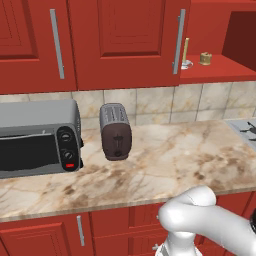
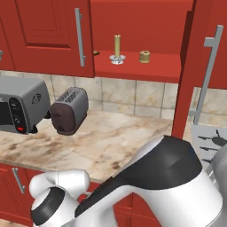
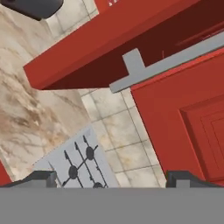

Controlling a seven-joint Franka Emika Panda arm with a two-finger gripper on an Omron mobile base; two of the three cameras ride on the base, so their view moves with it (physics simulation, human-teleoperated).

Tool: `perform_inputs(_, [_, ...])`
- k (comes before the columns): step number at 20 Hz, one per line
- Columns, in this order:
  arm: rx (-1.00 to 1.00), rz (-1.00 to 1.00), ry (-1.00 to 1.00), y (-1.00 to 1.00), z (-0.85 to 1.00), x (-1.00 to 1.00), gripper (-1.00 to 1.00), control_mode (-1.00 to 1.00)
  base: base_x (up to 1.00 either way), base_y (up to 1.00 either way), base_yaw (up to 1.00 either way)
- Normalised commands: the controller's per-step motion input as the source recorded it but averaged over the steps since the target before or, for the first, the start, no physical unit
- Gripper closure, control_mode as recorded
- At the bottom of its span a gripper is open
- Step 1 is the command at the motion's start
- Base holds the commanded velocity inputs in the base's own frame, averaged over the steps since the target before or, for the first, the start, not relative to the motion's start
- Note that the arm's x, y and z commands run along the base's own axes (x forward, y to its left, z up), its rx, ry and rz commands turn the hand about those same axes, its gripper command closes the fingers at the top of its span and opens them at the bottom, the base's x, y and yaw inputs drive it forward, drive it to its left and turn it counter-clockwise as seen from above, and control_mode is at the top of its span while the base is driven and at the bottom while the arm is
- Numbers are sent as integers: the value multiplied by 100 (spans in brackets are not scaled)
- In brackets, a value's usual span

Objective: Pick the candle and candle from the dining table and place them in the open cabinet. Close the cabinet after placing the objects.

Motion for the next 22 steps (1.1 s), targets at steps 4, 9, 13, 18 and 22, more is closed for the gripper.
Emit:
perform_inputs(4, [0, 0, -18, 6, -8, 25, -100, -100, 0, 0, 0])
perform_inputs(9, [0, 0, -11, 10, -14, 36, -100, -100, 0, 0, 0])
perform_inputs(13, [0, -1, -3, 10, -11, 41, -100, -100, 0, 0, 0])
perform_inputs(18, [0, 0, 0, 8, -7, 39, -100, -100, 0, 0, 0])
perform_inputs(22, [0, 0, -3, 8, -17, 27, -100, -100, 0, 0, 0])
